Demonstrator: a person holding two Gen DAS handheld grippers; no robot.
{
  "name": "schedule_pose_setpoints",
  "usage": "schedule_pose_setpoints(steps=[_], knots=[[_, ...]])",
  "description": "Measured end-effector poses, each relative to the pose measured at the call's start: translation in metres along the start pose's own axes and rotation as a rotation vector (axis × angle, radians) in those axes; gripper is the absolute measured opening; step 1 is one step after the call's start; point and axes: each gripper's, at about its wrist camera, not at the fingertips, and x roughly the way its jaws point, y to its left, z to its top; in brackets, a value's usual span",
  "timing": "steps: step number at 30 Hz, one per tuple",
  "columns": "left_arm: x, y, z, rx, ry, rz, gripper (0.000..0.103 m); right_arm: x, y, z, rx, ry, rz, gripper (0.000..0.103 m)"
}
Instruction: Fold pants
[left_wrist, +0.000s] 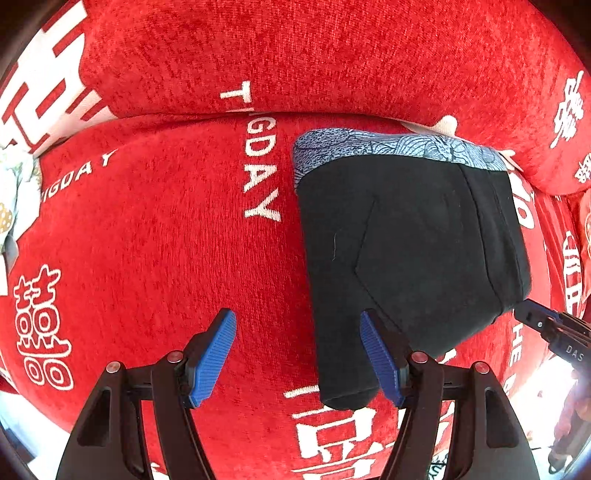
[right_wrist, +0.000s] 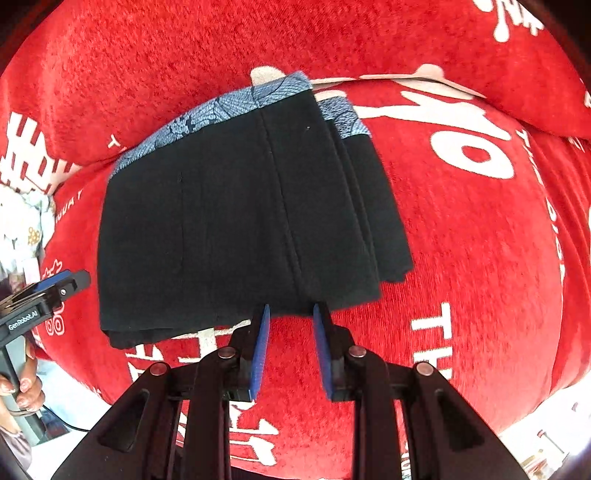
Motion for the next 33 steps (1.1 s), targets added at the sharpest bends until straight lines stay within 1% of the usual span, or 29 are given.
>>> schedule_pose_setpoints(steps=[3,7,8,11,14,18,20,23,24,25,27,28,29,30,31,32,33], knots=[[-0.001,-0.001,0.002,0.024,-0.007,-0.014,0.071,-0.008,0.001,-0.002,0.026,-0.012,-0.003,0.028],[0.003,-0.004,0.005,0.037,-0.007,-0.011,0.071,-0.021,0.004,0.006,0.019,-0.044,-0.013,0.041],[0.004,-0.004,0.006,0.034,-0.006,-0.01,0.071,-0.023,0.003,0.009,0.008,-0.052,-0.014,0.042],[0.008,-0.003,0.012,0.013,-0.002,0.007,0.071,-0.022,0.006,0.025,-0.033,-0.065,-0.013,0.043],[0.012,-0.001,0.019,-0.022,0.003,0.023,0.071,-0.013,0.003,0.05,-0.056,-0.051,-0.008,0.043],[0.017,-0.001,0.036,-0.066,-0.007,0.029,0.071,-0.01,-0.01,0.086,-0.059,-0.056,0.049,0.045],[0.02,0.0,0.049,-0.088,-0.025,0.017,0.071,-0.006,-0.013,0.101,-0.079,-0.056,0.056,0.048],[0.03,0.005,0.07,-0.138,-0.04,-0.033,0.071,0.005,-0.019,0.129,-0.1,-0.056,0.104,0.05],[0.034,0.007,0.076,-0.151,-0.037,-0.049,0.071,0.01,-0.024,0.139,-0.088,-0.06,0.143,0.05],[0.04,0.008,0.081,-0.16,-0.032,-0.07,0.071,0.014,-0.026,0.146,-0.077,-0.058,0.163,0.05],[0.046,0.007,0.087,-0.159,-0.027,-0.085,0.071,0.03,-0.035,0.159,-0.035,-0.026,0.214,0.05],[0.049,0.006,0.088,-0.15,-0.028,-0.077,0.071,0.035,-0.037,0.161,-0.024,-0.008,0.247,0.049],[0.05,0.005,0.088,-0.141,-0.031,-0.065,0.071,0.04,-0.038,0.163,-0.02,0.013,0.286,0.037],[0.051,0.004,0.088,-0.133,-0.035,-0.049,0.072,0.041,-0.037,0.164,-0.036,0.022,0.287,0.03],[0.052,0.003,0.088,-0.126,-0.038,-0.035,0.075,0.04,-0.035,0.165,-0.063,0.024,0.264,0.023],[0.053,0.002,0.087,-0.126,-0.045,-0.023,0.082,0.038,-0.034,0.163,-0.084,0.027,0.259,0.019],[0.054,0.003,0.086,-0.127,-0.049,-0.021,0.082,0.039,-0.034,0.162,-0.099,0.035,0.249,0.017]])
